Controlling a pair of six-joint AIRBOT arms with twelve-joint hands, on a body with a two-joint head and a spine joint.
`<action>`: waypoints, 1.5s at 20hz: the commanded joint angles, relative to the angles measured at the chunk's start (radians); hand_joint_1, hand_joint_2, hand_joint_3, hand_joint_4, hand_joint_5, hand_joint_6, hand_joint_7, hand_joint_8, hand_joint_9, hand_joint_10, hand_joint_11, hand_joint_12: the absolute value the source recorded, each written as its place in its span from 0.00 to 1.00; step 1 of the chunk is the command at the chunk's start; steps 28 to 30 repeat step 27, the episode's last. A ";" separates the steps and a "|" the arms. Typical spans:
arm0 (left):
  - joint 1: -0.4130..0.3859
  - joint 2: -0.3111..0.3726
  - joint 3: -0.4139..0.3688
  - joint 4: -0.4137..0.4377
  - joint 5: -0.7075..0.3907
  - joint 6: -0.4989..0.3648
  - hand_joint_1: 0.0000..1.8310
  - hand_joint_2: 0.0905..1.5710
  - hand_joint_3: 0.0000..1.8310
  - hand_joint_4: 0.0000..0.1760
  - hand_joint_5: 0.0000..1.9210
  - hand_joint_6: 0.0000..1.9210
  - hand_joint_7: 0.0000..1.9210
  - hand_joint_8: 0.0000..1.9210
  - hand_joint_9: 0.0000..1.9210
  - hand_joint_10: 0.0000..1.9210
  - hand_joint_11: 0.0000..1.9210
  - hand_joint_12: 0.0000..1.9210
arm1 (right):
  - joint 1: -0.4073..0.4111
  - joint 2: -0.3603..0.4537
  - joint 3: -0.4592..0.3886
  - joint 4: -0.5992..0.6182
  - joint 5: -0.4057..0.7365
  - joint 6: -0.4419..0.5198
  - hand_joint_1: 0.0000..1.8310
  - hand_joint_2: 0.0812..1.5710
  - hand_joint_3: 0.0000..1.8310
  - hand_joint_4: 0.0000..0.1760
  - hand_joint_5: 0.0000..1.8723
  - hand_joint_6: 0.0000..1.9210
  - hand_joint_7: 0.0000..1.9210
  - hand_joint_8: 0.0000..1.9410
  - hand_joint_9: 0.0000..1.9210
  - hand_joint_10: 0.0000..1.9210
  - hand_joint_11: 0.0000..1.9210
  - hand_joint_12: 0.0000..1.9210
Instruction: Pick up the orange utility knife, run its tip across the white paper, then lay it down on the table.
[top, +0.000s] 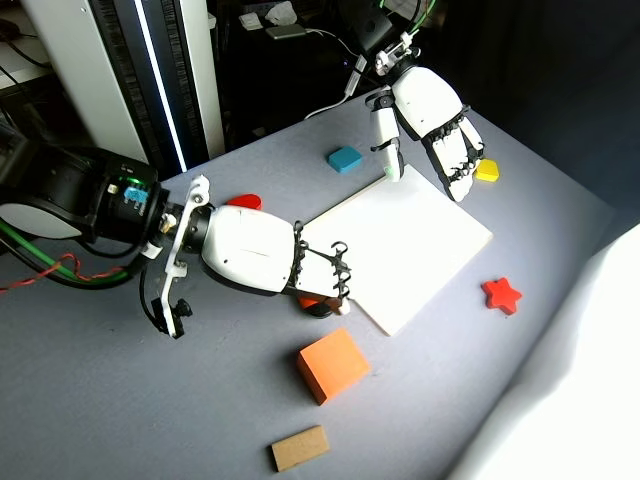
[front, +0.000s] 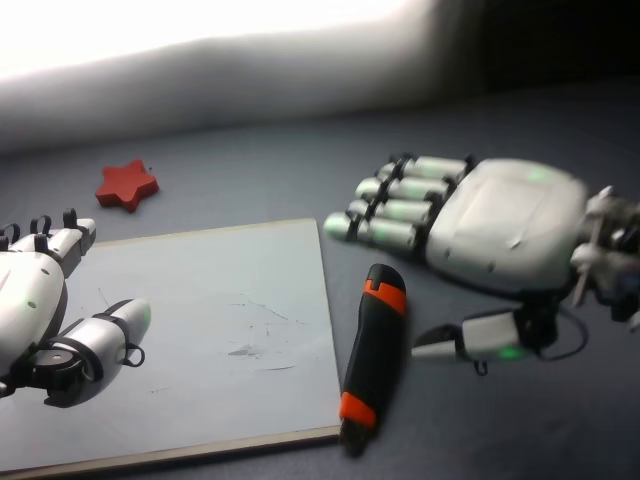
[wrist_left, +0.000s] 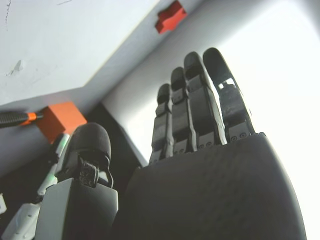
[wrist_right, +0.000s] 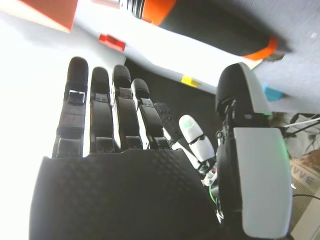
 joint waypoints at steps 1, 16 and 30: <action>-0.007 0.004 0.006 0.064 -0.091 0.006 0.08 0.87 0.00 0.00 0.11 0.01 0.17 0.00 0.20 0.01 0.00 0.57 | 0.021 0.030 -0.029 0.022 0.107 0.025 0.21 0.69 0.00 0.00 0.04 0.02 0.10 0.01 0.06 0.08 0.00 0.31; -0.156 0.040 -0.023 0.076 0.152 0.135 0.16 0.87 0.00 0.00 0.41 0.50 0.41 0.70 0.37 0.83 0.28 0.98 | -0.063 0.315 -0.179 0.185 0.129 0.026 0.04 0.83 0.00 0.00 0.42 0.82 0.56 0.89 0.58 1.00 0.55 1.00; -0.224 0.035 -0.026 0.105 0.182 0.164 0.19 0.86 0.00 0.00 0.40 0.48 0.40 0.71 0.36 0.84 0.25 0.99 | -0.028 0.274 -0.139 0.306 0.124 0.199 0.05 0.84 0.00 0.00 0.39 0.85 0.50 0.91 0.52 1.00 0.48 1.00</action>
